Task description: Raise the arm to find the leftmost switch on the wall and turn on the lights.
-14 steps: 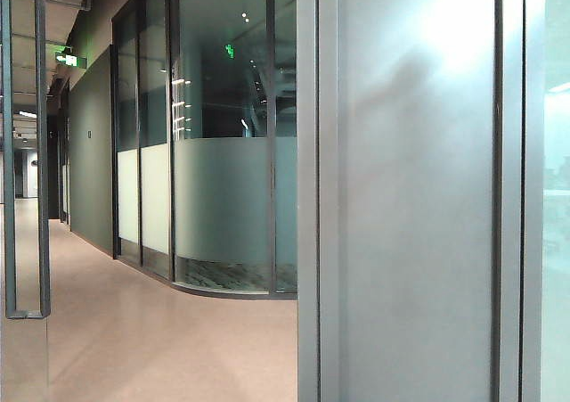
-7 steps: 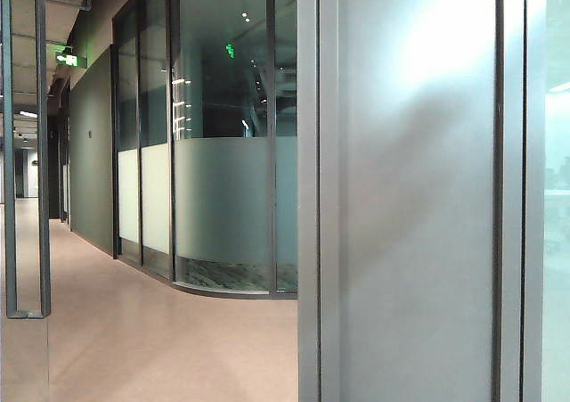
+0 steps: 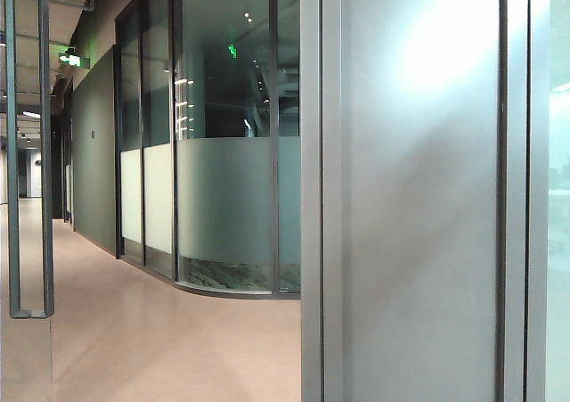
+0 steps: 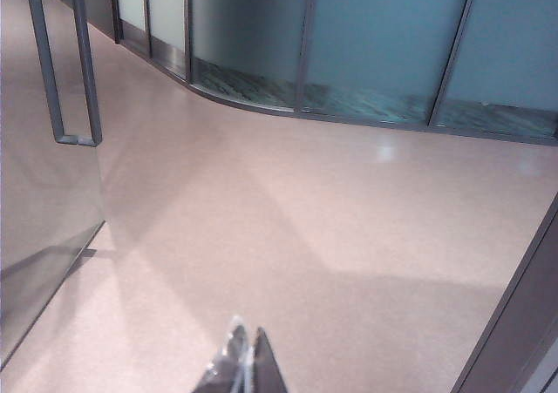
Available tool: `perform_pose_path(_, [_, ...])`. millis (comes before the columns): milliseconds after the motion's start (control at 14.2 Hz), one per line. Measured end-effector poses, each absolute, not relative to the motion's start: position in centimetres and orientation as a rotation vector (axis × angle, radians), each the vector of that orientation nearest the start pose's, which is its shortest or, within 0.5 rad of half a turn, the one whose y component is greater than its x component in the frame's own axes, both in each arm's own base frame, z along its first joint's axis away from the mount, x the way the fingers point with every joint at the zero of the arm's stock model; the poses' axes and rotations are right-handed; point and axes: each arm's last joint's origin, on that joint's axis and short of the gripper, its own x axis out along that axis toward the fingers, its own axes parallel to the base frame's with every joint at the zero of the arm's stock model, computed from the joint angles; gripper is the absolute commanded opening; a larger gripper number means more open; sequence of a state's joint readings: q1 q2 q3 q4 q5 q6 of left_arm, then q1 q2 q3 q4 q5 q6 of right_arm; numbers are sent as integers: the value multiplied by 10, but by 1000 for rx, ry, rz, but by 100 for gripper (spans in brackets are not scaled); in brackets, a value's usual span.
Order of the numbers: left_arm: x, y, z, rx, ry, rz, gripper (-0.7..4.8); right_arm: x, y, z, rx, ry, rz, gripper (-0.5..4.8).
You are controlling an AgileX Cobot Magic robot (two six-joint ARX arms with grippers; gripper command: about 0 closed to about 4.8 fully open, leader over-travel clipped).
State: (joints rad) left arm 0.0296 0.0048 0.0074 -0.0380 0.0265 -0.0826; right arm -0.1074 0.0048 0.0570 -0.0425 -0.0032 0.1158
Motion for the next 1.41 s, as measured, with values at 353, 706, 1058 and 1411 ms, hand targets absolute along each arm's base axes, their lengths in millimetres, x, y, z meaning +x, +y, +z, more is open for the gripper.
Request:
perform_pose_path(353, [97, 2, 162, -84, 35, 5, -5, 97, -4, 167, 126, -26, -38, -1])
perform_pose_path(706, [97, 2, 162, -84, 35, 5, -5, 97, -4, 167, 126, -25, -41, -1])
perform_pose_path(1058, [97, 2, 162, -84, 35, 5, -5, 97, -4, 165, 126, -4, -43, -1])
perform_pose_path(1411, [97, 2, 162, -84, 35, 5, -5, 98, -4, 165, 126, -4, -43, -1])
